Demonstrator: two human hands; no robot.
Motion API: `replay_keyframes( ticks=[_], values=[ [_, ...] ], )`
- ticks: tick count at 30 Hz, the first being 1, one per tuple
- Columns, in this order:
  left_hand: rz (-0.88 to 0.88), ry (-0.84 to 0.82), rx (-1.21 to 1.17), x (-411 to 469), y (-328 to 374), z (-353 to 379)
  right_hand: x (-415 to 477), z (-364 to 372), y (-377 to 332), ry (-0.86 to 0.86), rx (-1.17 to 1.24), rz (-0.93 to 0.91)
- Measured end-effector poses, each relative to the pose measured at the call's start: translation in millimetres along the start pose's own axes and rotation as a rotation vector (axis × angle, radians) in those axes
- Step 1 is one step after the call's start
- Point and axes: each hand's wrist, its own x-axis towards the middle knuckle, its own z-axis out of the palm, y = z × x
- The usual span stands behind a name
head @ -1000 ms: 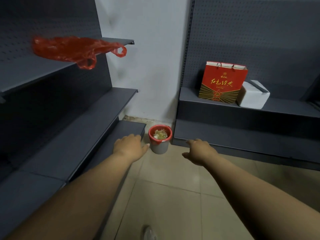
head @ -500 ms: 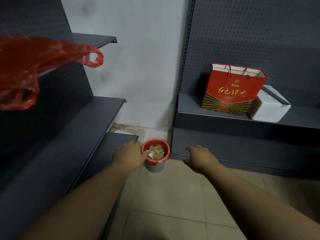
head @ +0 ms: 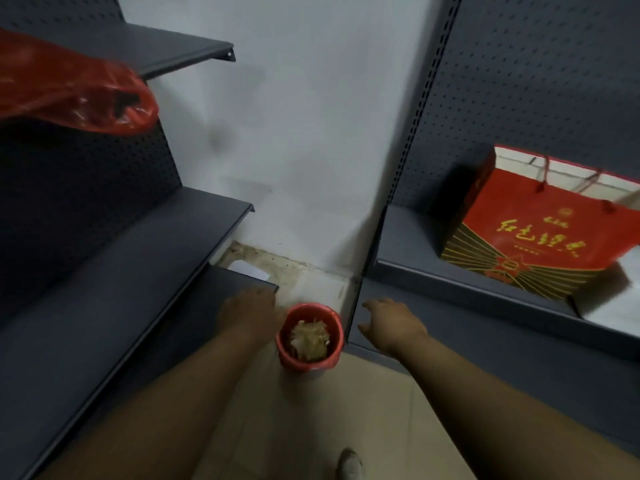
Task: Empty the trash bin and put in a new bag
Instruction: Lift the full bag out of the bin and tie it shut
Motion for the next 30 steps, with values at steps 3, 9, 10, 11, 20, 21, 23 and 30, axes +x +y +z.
replay_keyframes(
  ticks=[3,9,10,11,20,21,23,30],
  values=[
    [-0.066,-0.023,-0.003,43.1,10.1,11.3,51.9,-8.2,18.3,-0.072,-0.048,-0.042],
    [-0.197,-0.075,-0.076,111.5,0.7,64.5,139.0,22.8,40.1,-0.145,-0.023,-0.083],
    [-0.213,-0.082,-0.069,120.5,-2.6,75.4,149.3,34.3,42.1,-0.16,-0.014,-0.086],
    [-0.228,-0.089,-0.064,129.5,-6.4,86.9,160.1,47.1,44.3,-0.176,-0.009,-0.086],
    [-0.221,-0.131,-0.051,187.4,-40.8,219.7,270.6,184.1,74.1,-0.177,0.067,-0.052],
    [-0.215,-0.141,-0.059,193.8,-44.9,237.5,283.0,201.2,77.3,-0.172,0.083,-0.048],
    [-0.205,-0.143,-0.098,206.5,-53.6,273.2,307.9,235.9,84.3,-0.162,0.135,-0.047],
    [-0.247,-0.155,-0.345,249.6,-79.0,388.1,405.3,323.7,100.9,-0.007,0.27,-0.023]
  ],
)
